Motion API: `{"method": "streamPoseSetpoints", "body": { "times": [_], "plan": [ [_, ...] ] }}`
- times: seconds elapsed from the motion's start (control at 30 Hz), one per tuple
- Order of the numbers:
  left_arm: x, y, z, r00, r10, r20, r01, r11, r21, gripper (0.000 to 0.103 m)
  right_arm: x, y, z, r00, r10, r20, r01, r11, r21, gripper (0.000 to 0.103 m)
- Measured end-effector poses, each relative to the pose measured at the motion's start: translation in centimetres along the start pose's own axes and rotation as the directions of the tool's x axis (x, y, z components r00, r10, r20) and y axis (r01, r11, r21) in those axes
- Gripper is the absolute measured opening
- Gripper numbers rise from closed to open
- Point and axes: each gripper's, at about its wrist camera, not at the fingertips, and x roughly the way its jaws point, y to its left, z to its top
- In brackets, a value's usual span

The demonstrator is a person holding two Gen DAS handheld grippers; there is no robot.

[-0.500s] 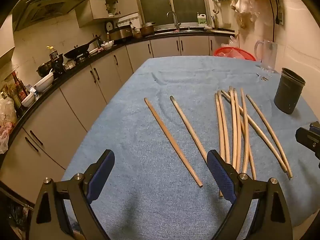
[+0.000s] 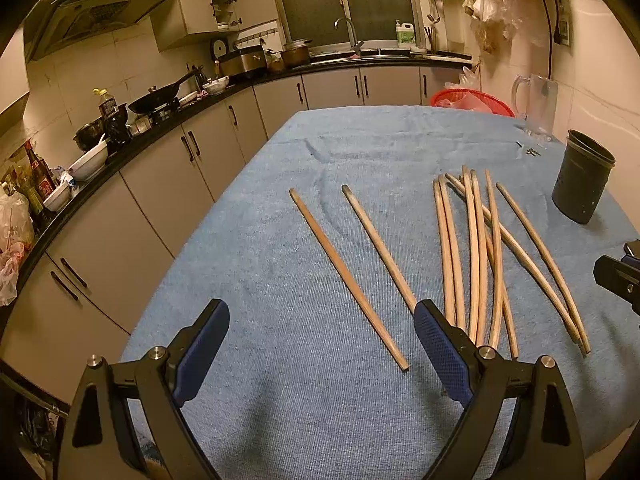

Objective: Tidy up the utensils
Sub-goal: 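Move the left gripper toward the loose wooden chopsticks on the towel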

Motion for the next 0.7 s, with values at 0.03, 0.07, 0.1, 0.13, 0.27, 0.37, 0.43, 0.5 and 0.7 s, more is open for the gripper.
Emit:
{"method": "streamPoseSetpoints", "body": {
  "times": [0.03,0.07,0.1,0.13,0.27,0.37,0.43,0.5,0.7],
  "plan": [
    [0.0,0.0,0.0,1.0,0.001,0.001,-0.001,1.0,0.002,0.094,0.0,0.0,0.0,1.0,0.001,-0.002,-0.001,1.0,0.002,0.065],
    [0.0,0.0,-0.1,1.0,0.0,0.0,0.0,1.0,0.002,0.094,0.1,-0.1,0.0,1.0,0.001,-0.002,-0.001,1.0,0.003,0.065],
    [0.0,0.0,-0.1,1.0,0.0,0.0,0.0,1.0,0.002,0.093,0.1,-0.1,0.0,1.0,0.0,-0.002,0.0,1.0,0.003,0.065],
    [0.0,0.0,-0.1,1.0,0.001,-0.001,-0.001,1.0,0.003,0.094,0.1,0.0,-0.1,1.0,-0.001,-0.002,0.001,1.0,0.003,0.065],
    [-0.1,0.0,-0.2,1.0,0.001,-0.001,-0.001,1.0,0.003,0.094,0.0,0.1,-0.1,1.0,0.001,0.013,-0.001,1.0,-0.008,0.065],
    [-0.1,0.1,-0.3,1.0,-0.007,-0.002,0.007,1.0,0.004,0.094,0.0,0.1,-0.2,1.0,0.006,0.01,-0.006,1.0,-0.01,0.065],
    [0.0,0.4,-0.2,1.0,-0.014,-0.005,0.014,1.0,-0.007,0.094,-0.1,0.2,-0.1,1.0,0.01,0.009,-0.01,1.0,-0.013,0.065],
    [0.1,1.0,-0.1,1.0,-0.017,-0.014,0.017,1.0,-0.024,0.093,-0.1,0.0,0.0,1.0,0.009,0.006,-0.009,1.0,-0.012,0.064],
    [1.4,4.0,0.6,0.997,-0.047,-0.068,0.04,0.994,-0.103,0.093,0.3,-0.6,0.9,0.999,0.03,-0.027,-0.031,0.999,-0.013,0.057]
  ]
}}
